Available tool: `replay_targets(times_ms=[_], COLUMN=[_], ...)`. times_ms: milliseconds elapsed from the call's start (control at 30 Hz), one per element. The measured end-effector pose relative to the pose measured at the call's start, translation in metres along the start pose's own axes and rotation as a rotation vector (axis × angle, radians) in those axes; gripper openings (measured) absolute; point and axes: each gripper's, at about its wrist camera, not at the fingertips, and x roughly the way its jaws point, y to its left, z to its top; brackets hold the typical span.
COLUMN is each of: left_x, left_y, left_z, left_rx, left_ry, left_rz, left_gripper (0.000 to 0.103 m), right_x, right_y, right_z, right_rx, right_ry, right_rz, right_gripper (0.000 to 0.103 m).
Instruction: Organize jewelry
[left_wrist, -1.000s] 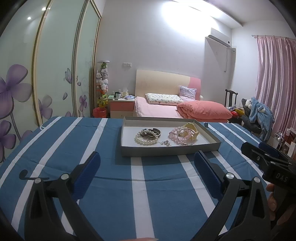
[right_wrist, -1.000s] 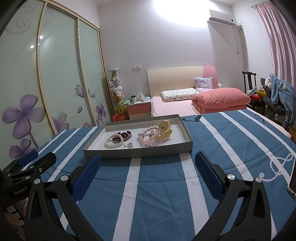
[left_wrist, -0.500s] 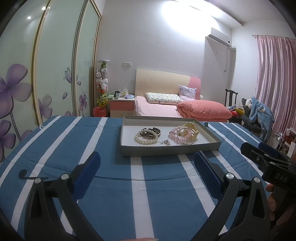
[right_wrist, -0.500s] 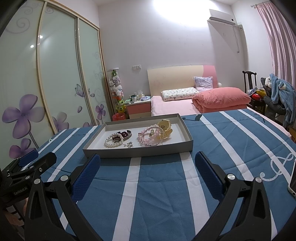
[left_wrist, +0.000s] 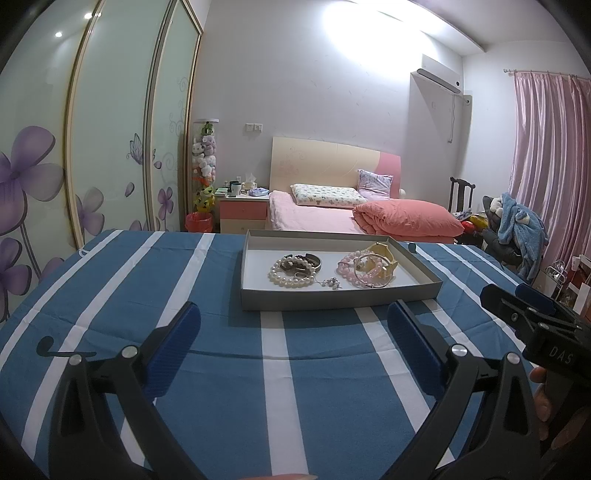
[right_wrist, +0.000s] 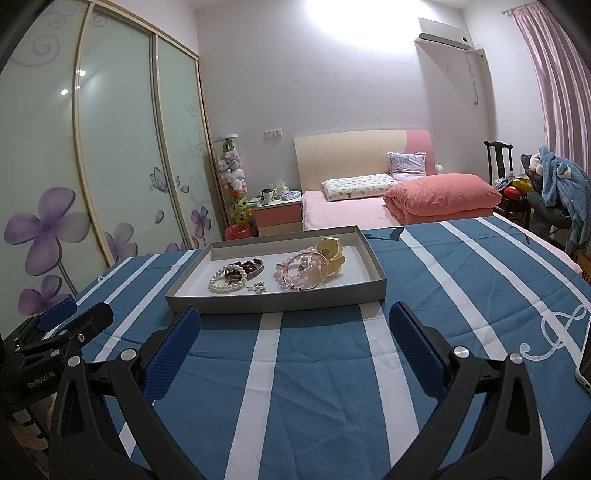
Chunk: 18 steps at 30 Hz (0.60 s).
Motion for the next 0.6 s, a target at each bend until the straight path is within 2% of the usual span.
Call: replay_targets(times_ms=[600], left_x=[-0.0011], left_y=[0.0014], left_z=[-0.0001], left_rx=[-0.005], left_ry=[-0.002], left_rz=[0.009], left_gripper=[0.099], right_x=[-0.0003], right_y=[0.0005], right_z=[0.0002], right_rx=[-0.002], right_ry=[0.000], right_rz=[0.000], right_gripper=[0.101])
